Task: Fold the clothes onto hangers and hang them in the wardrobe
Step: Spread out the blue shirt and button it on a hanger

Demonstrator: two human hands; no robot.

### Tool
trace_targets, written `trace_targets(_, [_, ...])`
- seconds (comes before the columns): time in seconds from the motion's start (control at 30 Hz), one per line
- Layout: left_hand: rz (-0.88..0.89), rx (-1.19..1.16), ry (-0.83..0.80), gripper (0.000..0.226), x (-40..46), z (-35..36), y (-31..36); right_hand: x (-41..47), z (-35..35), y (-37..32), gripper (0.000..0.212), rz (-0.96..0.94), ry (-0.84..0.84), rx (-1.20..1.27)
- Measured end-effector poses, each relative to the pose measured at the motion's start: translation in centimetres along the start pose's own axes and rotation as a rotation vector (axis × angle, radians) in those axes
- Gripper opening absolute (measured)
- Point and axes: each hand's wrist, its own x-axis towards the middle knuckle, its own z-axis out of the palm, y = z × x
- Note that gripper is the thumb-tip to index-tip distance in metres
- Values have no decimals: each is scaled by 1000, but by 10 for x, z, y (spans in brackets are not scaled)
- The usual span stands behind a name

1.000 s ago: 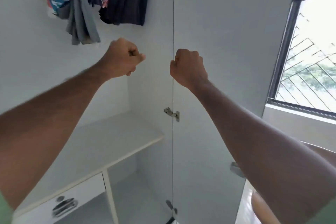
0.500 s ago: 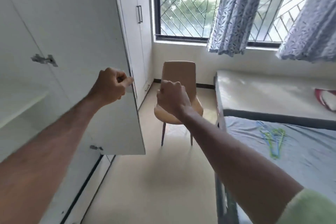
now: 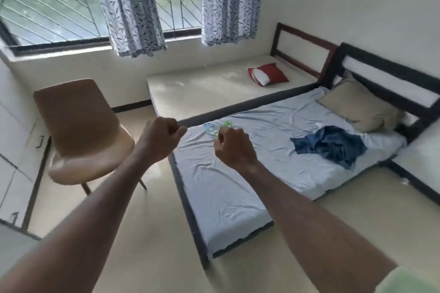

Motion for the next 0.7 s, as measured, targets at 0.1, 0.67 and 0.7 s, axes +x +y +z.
trace_targets(0.1, [77, 15, -90, 40, 39, 90, 80, 7, -47, 107, 17, 104, 36, -71])
trace_targets(0.67, [324, -85, -523, 33, 210, 443, 327, 52, -170, 487, 24, 624, 209, -58])
trace_targets(0.7, [327, -93, -539, 33, 230, 465, 331, 66, -166, 507, 25, 635, 220, -58])
